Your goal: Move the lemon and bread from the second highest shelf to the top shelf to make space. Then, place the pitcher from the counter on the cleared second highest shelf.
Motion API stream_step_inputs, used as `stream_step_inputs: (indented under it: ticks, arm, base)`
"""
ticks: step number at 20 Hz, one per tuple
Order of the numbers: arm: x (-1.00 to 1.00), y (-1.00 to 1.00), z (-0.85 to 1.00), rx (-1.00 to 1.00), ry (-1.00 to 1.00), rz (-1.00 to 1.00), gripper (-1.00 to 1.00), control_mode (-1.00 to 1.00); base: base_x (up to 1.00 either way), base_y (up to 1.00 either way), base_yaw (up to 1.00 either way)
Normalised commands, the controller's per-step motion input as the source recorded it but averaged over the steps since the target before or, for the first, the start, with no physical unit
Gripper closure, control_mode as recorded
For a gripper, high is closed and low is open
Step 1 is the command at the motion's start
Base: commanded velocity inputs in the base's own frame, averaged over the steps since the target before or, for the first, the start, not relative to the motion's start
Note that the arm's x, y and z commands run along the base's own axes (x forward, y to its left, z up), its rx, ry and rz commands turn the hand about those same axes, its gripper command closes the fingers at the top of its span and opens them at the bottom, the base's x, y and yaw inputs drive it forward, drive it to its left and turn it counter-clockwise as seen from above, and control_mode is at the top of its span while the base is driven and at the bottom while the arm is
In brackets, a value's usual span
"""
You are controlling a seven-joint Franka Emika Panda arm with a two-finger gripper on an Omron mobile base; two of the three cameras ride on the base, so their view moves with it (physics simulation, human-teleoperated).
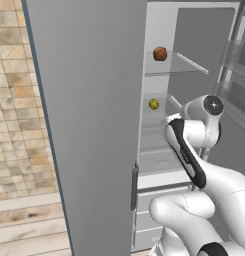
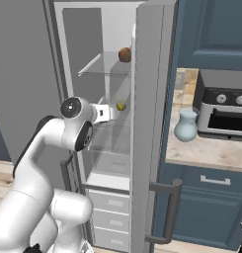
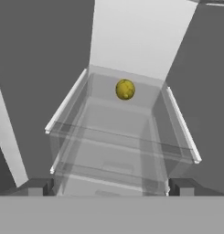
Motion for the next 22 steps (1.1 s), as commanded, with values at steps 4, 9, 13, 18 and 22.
stream_step_inputs:
  ticks: [4, 9, 13, 18, 22]
  arm:
    - [0.15, -0.06, -0.02, 0.12, 0.03, 0.00, -1.00, -1.00]
    - [0.24, 0.00, -0.11, 0.05, 0.07, 0.00, -1.00, -1.00]
    - [0.34, 0.00, -0.23, 0.01, 0.08, 0.00, -1.00, -1.00]
    - [0.36, -0.01, -0.19, 0.01, 0.05, 0.00, -1.00, -1.00]
    - [0.36, -0.03, -0.15, 0.05, 0.00, 0.00, -1.00, -1.00]
  base:
    - [0.00, 0.00, 0.00]
    - [0.00, 0.00, 0.00]
    - [0.00, 0.00, 0.00]
    - [0.00, 0.00, 0.00]
    - [0.00, 0.00, 0.00]
